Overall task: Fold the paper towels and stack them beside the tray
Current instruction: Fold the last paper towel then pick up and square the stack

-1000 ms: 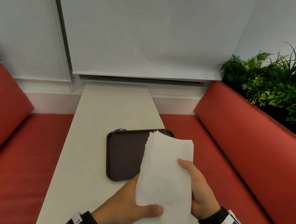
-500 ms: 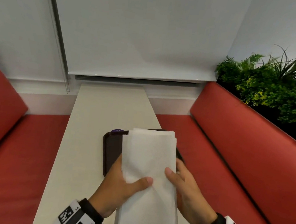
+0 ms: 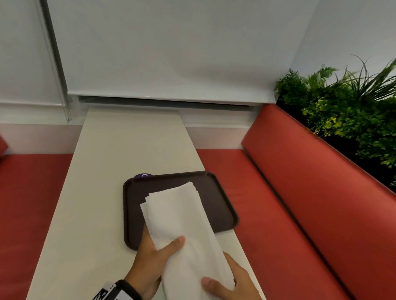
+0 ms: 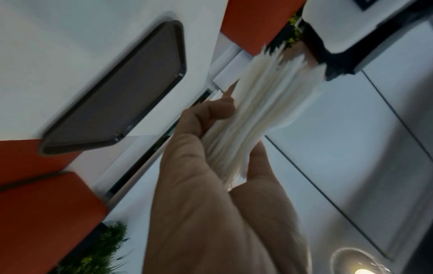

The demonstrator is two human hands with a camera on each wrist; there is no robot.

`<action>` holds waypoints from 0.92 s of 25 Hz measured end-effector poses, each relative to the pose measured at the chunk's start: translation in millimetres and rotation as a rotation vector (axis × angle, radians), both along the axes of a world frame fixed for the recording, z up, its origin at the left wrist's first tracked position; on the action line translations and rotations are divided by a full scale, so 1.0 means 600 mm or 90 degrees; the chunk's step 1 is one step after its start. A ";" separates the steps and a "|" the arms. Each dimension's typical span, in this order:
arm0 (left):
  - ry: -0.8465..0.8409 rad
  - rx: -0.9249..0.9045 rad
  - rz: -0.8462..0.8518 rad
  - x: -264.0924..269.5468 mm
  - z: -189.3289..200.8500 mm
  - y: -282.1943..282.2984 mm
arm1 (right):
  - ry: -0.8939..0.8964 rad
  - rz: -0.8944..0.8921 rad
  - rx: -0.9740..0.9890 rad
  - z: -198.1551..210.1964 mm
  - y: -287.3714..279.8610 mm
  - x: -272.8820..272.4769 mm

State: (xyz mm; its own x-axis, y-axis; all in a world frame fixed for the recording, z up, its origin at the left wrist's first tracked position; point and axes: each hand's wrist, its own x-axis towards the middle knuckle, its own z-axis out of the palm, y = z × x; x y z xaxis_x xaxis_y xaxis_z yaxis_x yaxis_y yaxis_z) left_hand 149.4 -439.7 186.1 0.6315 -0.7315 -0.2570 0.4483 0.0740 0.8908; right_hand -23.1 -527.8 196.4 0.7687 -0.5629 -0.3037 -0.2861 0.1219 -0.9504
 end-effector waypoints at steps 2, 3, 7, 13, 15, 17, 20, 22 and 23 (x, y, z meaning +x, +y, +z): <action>-0.006 0.019 -0.010 0.021 -0.014 -0.051 | -0.033 -0.074 0.114 -0.027 -0.042 0.021; -0.015 0.028 -0.015 0.034 -0.021 -0.081 | -0.044 -0.112 0.140 -0.041 -0.068 0.034; -0.043 0.044 -0.025 0.086 -0.051 -0.224 | -0.057 -0.207 0.106 -0.086 -0.193 0.090; -0.079 0.132 0.001 0.171 -0.138 -0.432 | -0.011 -0.219 -0.059 -0.179 -0.387 0.177; -0.075 0.149 0.004 0.189 -0.162 -0.477 | 0.011 -0.220 -0.098 -0.209 -0.422 0.194; -0.071 0.155 -0.002 0.201 -0.181 -0.507 | 0.021 -0.228 -0.119 -0.225 -0.443 0.205; -0.073 0.184 -0.030 0.219 -0.221 -0.548 | 0.065 -0.256 -0.153 -0.254 -0.481 0.218; -0.092 0.220 -0.040 0.227 -0.252 -0.565 | 0.135 -0.238 -0.204 -0.280 -0.493 0.225; -0.119 0.245 -0.036 0.229 -0.272 -0.571 | 0.180 -0.221 -0.248 -0.295 -0.493 0.226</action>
State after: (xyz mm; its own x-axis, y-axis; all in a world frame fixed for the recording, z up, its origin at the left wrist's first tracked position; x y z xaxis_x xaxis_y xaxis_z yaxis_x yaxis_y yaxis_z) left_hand 286.6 -782.2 23.2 0.6547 -0.6396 -0.4029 0.2711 -0.2989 0.9150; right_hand 112.2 -823.8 19.4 0.4398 -0.8778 -0.1897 -0.5401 -0.0898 -0.8368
